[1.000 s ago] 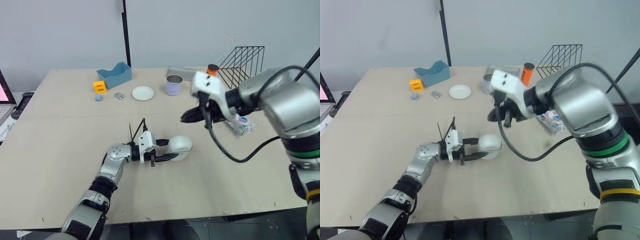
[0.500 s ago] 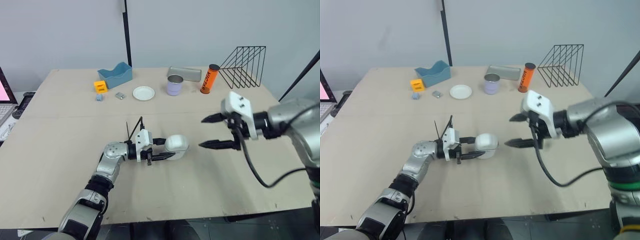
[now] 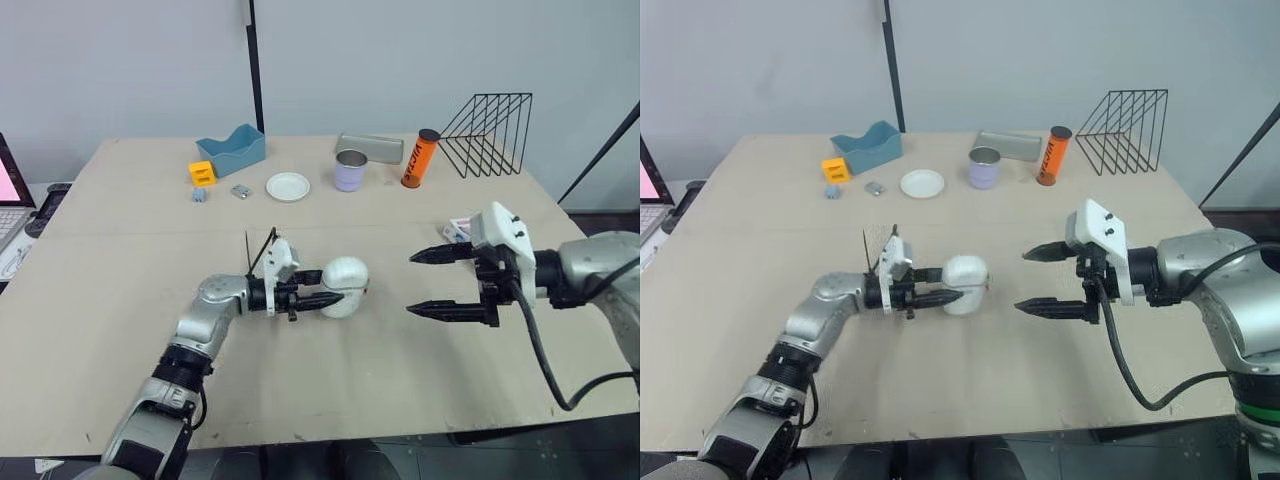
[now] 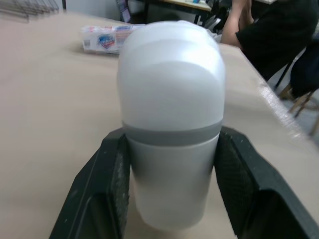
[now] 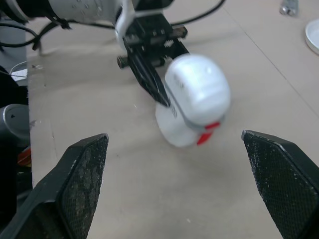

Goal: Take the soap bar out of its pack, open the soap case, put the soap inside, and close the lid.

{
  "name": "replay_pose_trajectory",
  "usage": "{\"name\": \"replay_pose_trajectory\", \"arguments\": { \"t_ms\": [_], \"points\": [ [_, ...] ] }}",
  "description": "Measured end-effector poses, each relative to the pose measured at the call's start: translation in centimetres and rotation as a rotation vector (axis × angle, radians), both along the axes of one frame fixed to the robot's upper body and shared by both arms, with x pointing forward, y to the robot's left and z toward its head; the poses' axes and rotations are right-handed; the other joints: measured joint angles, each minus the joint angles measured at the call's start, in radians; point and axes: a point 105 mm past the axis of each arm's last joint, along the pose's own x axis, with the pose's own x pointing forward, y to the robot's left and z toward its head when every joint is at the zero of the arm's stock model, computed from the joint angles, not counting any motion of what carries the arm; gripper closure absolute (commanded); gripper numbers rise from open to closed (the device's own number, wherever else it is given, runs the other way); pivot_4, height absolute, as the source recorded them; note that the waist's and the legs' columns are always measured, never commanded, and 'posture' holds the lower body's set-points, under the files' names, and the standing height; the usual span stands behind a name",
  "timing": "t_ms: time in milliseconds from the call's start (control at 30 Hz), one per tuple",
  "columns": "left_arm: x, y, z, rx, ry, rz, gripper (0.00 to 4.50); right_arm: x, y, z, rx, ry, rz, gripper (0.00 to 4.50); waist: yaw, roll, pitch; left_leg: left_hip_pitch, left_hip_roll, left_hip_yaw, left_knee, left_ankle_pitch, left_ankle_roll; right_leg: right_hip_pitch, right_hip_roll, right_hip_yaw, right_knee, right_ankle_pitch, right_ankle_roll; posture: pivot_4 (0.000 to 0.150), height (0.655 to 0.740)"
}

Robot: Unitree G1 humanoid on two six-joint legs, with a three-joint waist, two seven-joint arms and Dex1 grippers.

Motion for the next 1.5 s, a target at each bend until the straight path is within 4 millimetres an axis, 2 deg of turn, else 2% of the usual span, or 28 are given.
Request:
{"name": "replay_pose_trajectory", "arguments": {
  "t_ms": [167, 233, 300, 367, 467, 567, 600, 700, 767, 867, 933, 967, 1033, 1133, 1200, 1233, 1267, 1333, 1433, 1500],
  "points": [
    [-0.5, -0.5, 2.9, -0.107, 0.296, -0.034, 2.62, 0.5, 0.0, -0.1, 0.024, -0.018, -0.045, 0.06, 0.0, 0.0, 0.0, 0.0, -0.001, -0.001, 0.0, 0.0, 0.0, 0.001, 0.0, 0.0, 0.0, -0.001, 0.002, 0.15, 0.7393],
    [-0.9, -0.8, 3.2, -0.135, 0.418, -0.054, 2.62, 0.6, -0.1, -0.3, 0.027, -0.018, -0.062, 0.06, 0.0, 0.0, 0.0, 0.0, -0.001, -0.002, 0.0, 0.0, 0.0, 0.001, 0.0, 0.0, 0.0, -0.001, 0.002, 0.15, 0.7393],
    [-0.8, -1.4, 2.7, -0.111, 0.547, -0.041, 2.62, 0.7, -0.2, -0.6, 0.026, -0.018, -0.081, 0.06, 0.002, 0.0, 0.0, 0.0, -0.003, -0.003, 0.0, 0.0, 0.0, 0.002, 0.0, 0.0, 0.0, -0.001, 0.002, 0.15, 0.7393],
    [-0.6, -2.2, 1.2, -0.05, 0.696, -0.004, 2.62, 0.8, -0.1, -0.9, 0.026, -0.016, -0.091, 0.06, 0.001, 0.0, 0.0, 0.0, -0.008, -0.01, 0.001, 0.0, 0.0, 0.003, 0.0, 0.001, 0.0, -0.001, 0.003, 0.15, 0.7393],
    [-0.2, -2.6, -0.7, -0.025, 0.829, 0.056, 2.62, 0.9, -0.1, -1.0, 0.024, -0.015, -0.095, 0.06, 0.001, -0.001, 0.001, 0.0, -0.009, -0.014, 0.0, 0.0, 0.0, 0.003, 0.0, 0.002, 0.0, -0.001, 0.002, 0.15, 0.7393],
    [1.0, -2.7, -0.3, -0.05, 0.89, 0.112, 2.62, 1.0, 0.0, -1.2, 0.022, -0.012, -0.098, 0.06, 0.001, -0.001, 0.001, 0.0, -0.012, -0.018, 0.0, 0.0, 0.0, 0.003, 0.0, 0.001, 0.0, -0.001, 0.002, 0.15, 0.7393],
    [1.3, -2.8, -0.1, -0.05, 0.9, 0.128, 1.56, 1.0, 0.0, -1.2, 0.02, -0.012, -0.101, 0.0, 0.001, -0.001, 0.001, 0.0, -0.013, -0.021, 0.0, 0.0, 0.0, 0.003, 0.0, 0.001, 0.0, -0.001, 0.002, 0.15, 0.7393],
    [1.7, -2.9, -0.9, -0.014, 0.938, 0.174, 0.47, 1.1, 0.1, -1.4, 0.012, -0.012, -0.099, 0.0, 0.001, -0.001, 0.001, 0.0, -0.014, -0.024, 0.0, 0.0, 0.0, 0.004, 0.0, 0.001, 0.0, -0.001, 0.001, 0.15, 0.7393],
    [1.9, -2.7, -1.3, 0.018, 0.97, 0.202, 0.05, 1.2, 0.2, -1.5, 0.01, -0.014, -0.097, 0.0, 0.001, -0.001, 0.001, 0.0, -0.014, -0.024, 0.0, 0.0, 0.0, 0.004, 0.0, 0.001, 0.0, -0.001, 0.001, 0.15, 0.7393],
    [2.0, -1.5, -1.1, 0.058, 1.001, 0.232, 0.05, 1.3, 0.6, -1.7, 0.016, -0.016, -0.091, 0.0, -0.001, -0.001, 0.001, 0.001, -0.014, -0.025, 0.0, 0.0, 0.0, 0.004, 0.001, 0.001, 0.0, -0.001, 0.002, 0.15, 0.7393],
    [1.9, -0.2, -1.1, 0.093, 1.021, 0.264, 0.05, 1.4, 0.8, -1.9, 0.017, -0.013, -0.087, 0.0, -0.002, -0.001, 0.001, 0.001, -0.014, -0.025, 0.0, 0.0, 0.0, 0.004, 0.001, 0.002, 0.0, -0.001, 0.002, 0.15, 0.7393],
    [1.8, 1.1, -1.0, 0.117, 1.043, 0.296, 0.05, 1.5, 0.9, -1.8, 0.021, -0.02, -0.083, 0.0, -0.002, -0.001, 0.001, 0.001, -0.014, -0.025, 0.0, 0.0, 0.0, 0.004, 0.001, 0.001, 0.0, -0.001, 0.001, 0.15, 0.7393],
    [1.8, 2.0, -0.9, 0.124, 1.049, 0.315, 0.05, 1.6, 1.0, -1.6, 0.024, -0.029, -0.081, 0.0, -0.002, -0.001, 0.001, 0.001, -0.014, -0.025, 0.0, 0.0, 0.0, 0.004, 0.001, 0.001, 0.0, -0.001, 0.001, 0.15, 0.7393],
    [2.3, 5.8, 1.4, 0.133, 0.949, 0.386, 0.05, 2.1, 1.2, -1.4, 0.039, -0.062, -0.09, 0.0, -0.003, -0.004, 0.002, 0.001, -0.013, -0.026, -0.001, 0.0, -0.002, 0.004, 0.002, 0.001, 0.0, 0.0, 0.0, 0.15, 0.7393],
    [1.8, 7.8, 3.6, 0.166, 0.778, 0.417, 0.05, 2.6, 1.2, -1.6, 0.051, -0.067, -0.113, 0.0, -0.002, -0.004, 0.002, 0.001, -0.013, -0.025, -0.002, 0.001, -0.005, 0.004, 0.001, 0.002, 0.0, 0.003, -0.005, 0.15, 0.7393],
    [1.4, 9.4, 4.1, 0.22, 0.555, 0.474, 0.05, 2.9, 1.7, -1.5, 0.069, -0.081, -0.109, 0.0, -0.006, -0.002, 0.002, 0.004, -0.013, -0.023, -0.006, 0.001, -0.012, 0.003, -0.001, 0.005, 0.0, 0.002, -0.005, 0.15, 0.7393],
    [1.0, 10.6, 4.0, 0.25, 0.404, 0.507, 0.05, 3.0, 1.7, -1.6, 0.075, -0.088, -0.118, 0.0, -0.006, -0.002, 0.001, 0.008, -0.013, -0.022, -0.01, 0.002, -0.02, 0.005, -0.002, 0.007, -0.001, 0.003, -0.007, 0.15, 0.7393],
    [0.2, 11.6, 3.4, 0.289, 0.183, 0.523, 0.05, 3.4, 1.3, -1.8, 0.093, -0.1, -0.159, 0.0, -0.001, -0.002, 0.001, 0.011, -0.013, -0.021, -0.013, 0.003, -0.019, 0.007, -0.004, 0.006, -0.003, 0.001, -0.008, 0.15, 0.7393],
    [-0.7, 11.6, 2.4, 0.295, 0.103, 0.489, 0.05, 4.0, 1.4, -1.9, 0.118, -0.116, -0.198, 0.0, 0.014, -0.003, 0.002, 0.007, -0.013, -0.022, -0.011, 0.005, -0.016, 0.006, -0.004, 0.003, -0.003, -0.001, -0.013, 0.15, 0.7393],
    [-1.5, 12.3, 1.8, 0.326, 0.031, 0.487, 0.05, 4.1, 1.0, -2.4, 0.137, -0.107, -0.242, 0.0, 0.025, -0.004, 0.002, 0.005, -0.013, -0.023, -0.011, 0.006, -0.014, 0.005, -0.004, 0.003, -0.004, 0.0, -0.014, 0.15, 0.7393]
  ]
}}
